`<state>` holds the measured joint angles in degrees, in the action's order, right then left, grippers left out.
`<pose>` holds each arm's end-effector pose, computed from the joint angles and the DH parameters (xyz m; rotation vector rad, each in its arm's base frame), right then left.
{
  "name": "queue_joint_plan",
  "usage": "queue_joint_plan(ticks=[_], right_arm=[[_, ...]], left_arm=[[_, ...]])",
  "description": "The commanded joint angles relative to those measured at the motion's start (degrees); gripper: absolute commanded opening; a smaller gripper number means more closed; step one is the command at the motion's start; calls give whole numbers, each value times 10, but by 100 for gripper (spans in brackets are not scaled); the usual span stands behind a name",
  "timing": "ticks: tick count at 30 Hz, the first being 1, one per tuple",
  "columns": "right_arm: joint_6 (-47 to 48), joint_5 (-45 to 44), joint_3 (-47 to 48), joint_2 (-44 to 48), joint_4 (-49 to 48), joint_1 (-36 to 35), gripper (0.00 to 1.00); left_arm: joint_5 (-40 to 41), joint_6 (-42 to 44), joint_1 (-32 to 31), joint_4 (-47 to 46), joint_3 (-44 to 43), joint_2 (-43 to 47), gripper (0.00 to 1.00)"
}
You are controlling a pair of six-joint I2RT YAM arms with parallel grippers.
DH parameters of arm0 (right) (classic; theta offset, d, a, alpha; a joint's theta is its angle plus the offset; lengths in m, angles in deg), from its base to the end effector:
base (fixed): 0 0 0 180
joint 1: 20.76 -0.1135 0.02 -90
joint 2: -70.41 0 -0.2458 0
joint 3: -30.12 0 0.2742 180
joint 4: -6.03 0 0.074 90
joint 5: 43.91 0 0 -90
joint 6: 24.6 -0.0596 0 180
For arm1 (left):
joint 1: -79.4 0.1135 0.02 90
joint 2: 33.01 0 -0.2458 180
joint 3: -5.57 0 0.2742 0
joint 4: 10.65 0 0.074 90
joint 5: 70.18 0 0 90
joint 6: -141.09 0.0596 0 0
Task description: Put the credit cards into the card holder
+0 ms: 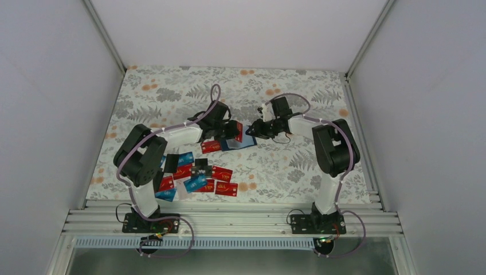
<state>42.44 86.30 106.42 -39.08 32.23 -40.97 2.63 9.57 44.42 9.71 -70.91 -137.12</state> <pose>0.3549 0.1716 0.0923 -0.2029 2.6699 1.1751 0.3262 -0.2498 0.1274 0.0023 2.5959 -0.9236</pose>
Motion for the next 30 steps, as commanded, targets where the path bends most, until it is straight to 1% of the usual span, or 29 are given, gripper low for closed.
queue_joint_plan(ticks=[1, 5, 11, 14, 21, 30], right_arm=[[-9, -43, 30, -22, -8, 3, 30], [-15, -78, 40, -30, -4, 4, 29], [-15, -101, 27, -43, -1, 4, 28], [-15, -100, 14, -48, -6, 4, 27], [-14, -94, -27, -38, -18, 4, 27], [-12, -61, -85, -19, -34, -1, 27]], left_arm=[[2, -2, 4, -14, 15, -11, 2], [-1, -7, 3, -15, 20, -13, 2], [-5, -12, 4, 3, 14, -26, 3], [-12, -19, 4, 14, 10, -36, 2], [-23, -25, 8, 5, 13, -44, 2], [-69, -29, 26, 12, 4, -53, 2]])
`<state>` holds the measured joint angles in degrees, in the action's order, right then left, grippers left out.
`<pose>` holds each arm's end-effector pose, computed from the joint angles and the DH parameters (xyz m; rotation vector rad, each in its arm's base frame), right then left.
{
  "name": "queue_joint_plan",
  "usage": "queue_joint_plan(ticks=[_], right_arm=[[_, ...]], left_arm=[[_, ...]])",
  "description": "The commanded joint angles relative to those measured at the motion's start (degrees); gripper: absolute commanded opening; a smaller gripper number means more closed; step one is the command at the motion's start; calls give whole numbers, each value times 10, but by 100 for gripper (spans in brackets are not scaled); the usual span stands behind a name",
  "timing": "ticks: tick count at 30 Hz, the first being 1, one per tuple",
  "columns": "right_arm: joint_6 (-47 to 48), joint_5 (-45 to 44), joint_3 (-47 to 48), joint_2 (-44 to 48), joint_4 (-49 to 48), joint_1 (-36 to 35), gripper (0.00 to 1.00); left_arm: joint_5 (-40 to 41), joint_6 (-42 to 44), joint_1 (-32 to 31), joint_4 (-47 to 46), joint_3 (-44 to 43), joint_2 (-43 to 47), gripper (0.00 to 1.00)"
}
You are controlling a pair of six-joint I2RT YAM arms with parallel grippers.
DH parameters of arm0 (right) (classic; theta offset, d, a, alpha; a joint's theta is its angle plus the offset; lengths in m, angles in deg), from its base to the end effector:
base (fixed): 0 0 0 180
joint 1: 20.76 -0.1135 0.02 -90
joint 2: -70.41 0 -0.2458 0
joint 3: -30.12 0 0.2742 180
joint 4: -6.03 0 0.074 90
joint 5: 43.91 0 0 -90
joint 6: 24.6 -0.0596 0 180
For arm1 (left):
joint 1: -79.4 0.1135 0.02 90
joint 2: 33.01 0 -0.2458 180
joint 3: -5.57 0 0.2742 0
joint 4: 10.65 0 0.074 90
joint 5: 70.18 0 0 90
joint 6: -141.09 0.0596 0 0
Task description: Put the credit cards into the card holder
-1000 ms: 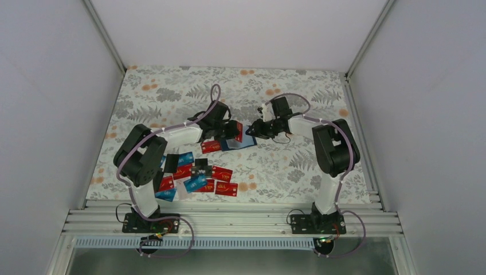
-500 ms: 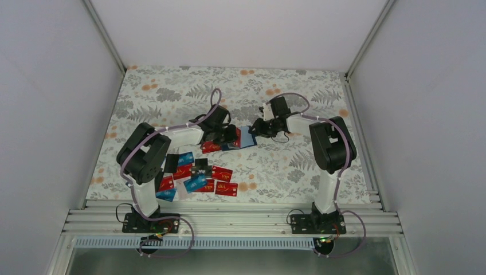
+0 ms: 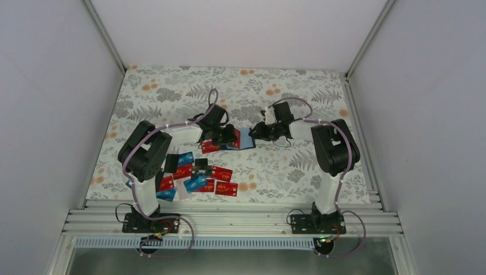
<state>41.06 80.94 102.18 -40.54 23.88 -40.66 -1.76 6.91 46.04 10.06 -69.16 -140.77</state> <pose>0.3539 0.1643 0.0681 -0.1447 2.6415 1.0621 0.3232 -0.2390 0.0938 -0.0874 2.7211 -0.9609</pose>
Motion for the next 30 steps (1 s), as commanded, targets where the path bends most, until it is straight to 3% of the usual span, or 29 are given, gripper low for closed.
queue_joint_plan(ticks=[1, 30], right_arm=[[2, -5, -47, -2, 48, -5, 27], [8, 15, -48, -4, 48, -7, 27]], left_arm=[[-27, -2, 11, 11, -16, -19, 2], [1, 25, -8, -17, -9, -43, 2]])
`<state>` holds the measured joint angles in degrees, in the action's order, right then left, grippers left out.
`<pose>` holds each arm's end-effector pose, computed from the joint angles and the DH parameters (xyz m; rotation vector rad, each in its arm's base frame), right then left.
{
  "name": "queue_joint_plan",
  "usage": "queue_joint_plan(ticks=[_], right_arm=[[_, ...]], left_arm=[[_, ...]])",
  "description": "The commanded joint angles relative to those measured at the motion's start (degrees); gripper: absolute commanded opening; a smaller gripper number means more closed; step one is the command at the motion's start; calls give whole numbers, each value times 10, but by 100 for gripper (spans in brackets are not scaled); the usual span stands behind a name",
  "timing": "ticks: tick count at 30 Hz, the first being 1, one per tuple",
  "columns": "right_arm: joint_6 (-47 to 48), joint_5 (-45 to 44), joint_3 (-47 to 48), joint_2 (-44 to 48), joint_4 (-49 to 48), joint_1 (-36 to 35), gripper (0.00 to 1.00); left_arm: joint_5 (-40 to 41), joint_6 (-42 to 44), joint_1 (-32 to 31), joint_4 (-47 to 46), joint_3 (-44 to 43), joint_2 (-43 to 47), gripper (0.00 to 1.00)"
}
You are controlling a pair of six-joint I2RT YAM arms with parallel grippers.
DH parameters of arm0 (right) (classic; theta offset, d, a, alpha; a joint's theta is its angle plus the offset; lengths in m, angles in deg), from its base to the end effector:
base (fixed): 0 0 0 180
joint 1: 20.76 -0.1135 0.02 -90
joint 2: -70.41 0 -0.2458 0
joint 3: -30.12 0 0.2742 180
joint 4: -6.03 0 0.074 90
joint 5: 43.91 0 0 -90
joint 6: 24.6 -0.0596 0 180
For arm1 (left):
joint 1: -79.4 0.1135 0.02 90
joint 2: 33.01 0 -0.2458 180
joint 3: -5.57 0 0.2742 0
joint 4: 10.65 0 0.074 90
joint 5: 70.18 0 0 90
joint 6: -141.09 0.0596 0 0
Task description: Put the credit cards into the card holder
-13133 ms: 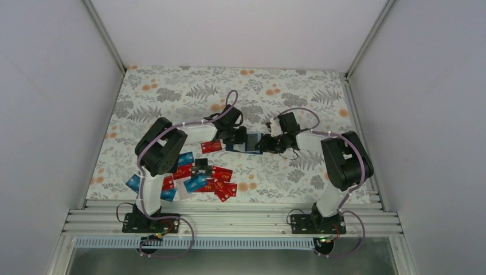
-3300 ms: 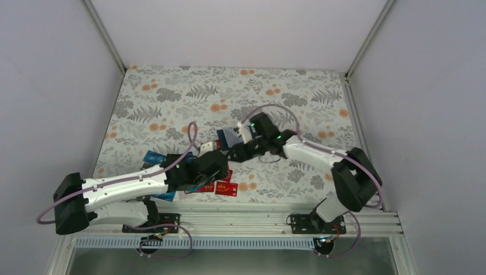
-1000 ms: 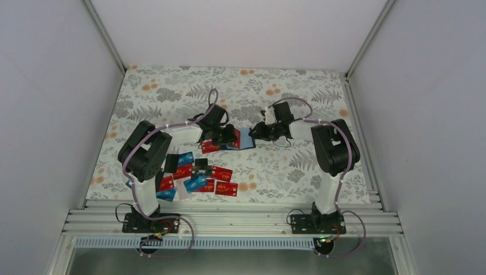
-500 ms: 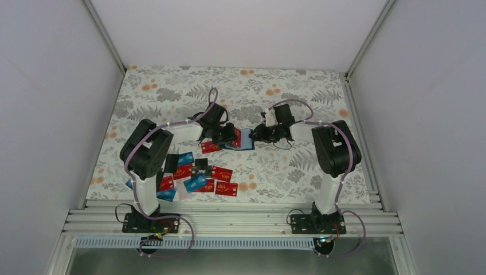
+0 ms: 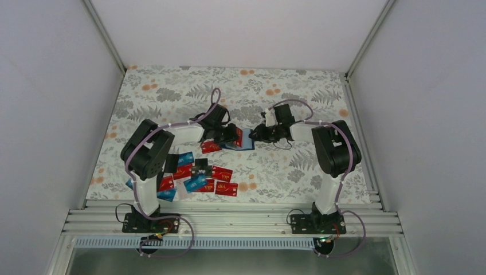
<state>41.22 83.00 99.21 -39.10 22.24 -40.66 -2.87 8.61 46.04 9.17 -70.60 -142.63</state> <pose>0.3430 0.1622 0.0658 -0.1645 2.6351 1.1082 0.3285 -0.2438 0.0905 -0.0355 2.7110 -0.9801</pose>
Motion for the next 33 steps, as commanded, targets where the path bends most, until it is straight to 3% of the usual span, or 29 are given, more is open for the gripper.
queue_joint_plan(ticks=[1, 33], right_arm=[[6, -5, -19, -18, 65, -7, 27], [5, -2, -33, -11, 63, -8, 27]], left_arm=[[11, 7, -9, -8, 5, -26, 2], [-8, -66, -24, -59, 35, -40, 2]])
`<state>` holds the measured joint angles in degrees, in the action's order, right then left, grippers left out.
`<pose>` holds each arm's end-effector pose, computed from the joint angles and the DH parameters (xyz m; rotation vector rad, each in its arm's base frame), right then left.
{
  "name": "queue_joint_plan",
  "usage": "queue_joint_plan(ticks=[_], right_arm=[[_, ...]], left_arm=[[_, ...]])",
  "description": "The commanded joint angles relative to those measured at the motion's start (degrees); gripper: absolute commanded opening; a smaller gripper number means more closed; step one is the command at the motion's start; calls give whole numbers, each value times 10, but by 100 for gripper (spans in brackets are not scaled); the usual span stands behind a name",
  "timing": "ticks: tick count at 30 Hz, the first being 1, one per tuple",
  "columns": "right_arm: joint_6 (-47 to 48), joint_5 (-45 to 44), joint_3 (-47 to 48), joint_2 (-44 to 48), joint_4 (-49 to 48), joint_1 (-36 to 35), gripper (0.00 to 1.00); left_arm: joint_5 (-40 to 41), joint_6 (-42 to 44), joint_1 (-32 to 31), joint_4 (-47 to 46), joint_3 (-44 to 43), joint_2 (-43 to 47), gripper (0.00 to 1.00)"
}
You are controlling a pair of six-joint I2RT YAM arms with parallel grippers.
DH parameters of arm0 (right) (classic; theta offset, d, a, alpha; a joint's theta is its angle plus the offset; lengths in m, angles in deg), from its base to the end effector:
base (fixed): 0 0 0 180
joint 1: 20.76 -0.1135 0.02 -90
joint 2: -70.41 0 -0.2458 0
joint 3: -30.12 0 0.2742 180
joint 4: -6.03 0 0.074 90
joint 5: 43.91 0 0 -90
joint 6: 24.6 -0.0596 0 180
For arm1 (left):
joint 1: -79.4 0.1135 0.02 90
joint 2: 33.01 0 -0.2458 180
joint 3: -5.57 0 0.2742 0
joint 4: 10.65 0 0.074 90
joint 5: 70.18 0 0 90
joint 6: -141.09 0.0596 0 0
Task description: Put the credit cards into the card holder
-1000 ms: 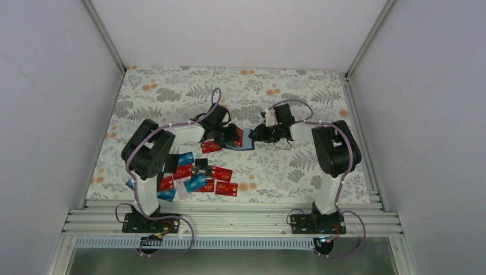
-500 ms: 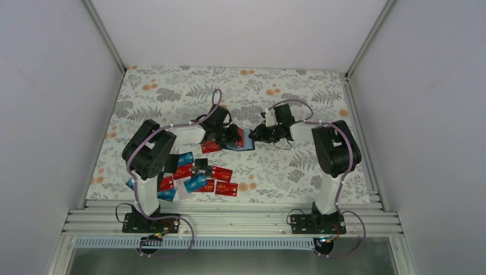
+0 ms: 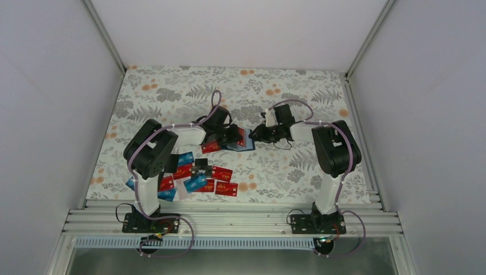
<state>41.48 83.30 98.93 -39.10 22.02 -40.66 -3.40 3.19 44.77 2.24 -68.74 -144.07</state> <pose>0.3419 0.1621 0.0649 -0.1722 2.6340 1.1134 0.3252 -0.2531 0.0807 -0.1083 2.6777 -1.0604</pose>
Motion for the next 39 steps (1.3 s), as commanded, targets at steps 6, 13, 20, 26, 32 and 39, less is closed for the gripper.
queue_joint_plan(ticks=[6, 13, 20, 26, 32, 39], right_arm=[[3, -5, -33, -8, 64, -8, 27], [2, -5, -35, -11, 61, -10, 26], [1, -4, -39, -13, 57, -9, 26], [3, -4, -41, -11, 57, -9, 26], [2, -3, -43, -11, 54, -9, 26], [2, -1, -47, -12, 52, -11, 26]], left_arm=[[-2, -22, -16, 10, 19, -25, 2], [-5, -36, -22, 13, 31, -20, 2], [-7, -42, -26, 10, 40, -17, 8], [2, -37, -27, 30, 34, -1, 20], [23, -19, -30, 72, 18, 14, 34], [38, -2, -34, 113, -1, 17, 59]])
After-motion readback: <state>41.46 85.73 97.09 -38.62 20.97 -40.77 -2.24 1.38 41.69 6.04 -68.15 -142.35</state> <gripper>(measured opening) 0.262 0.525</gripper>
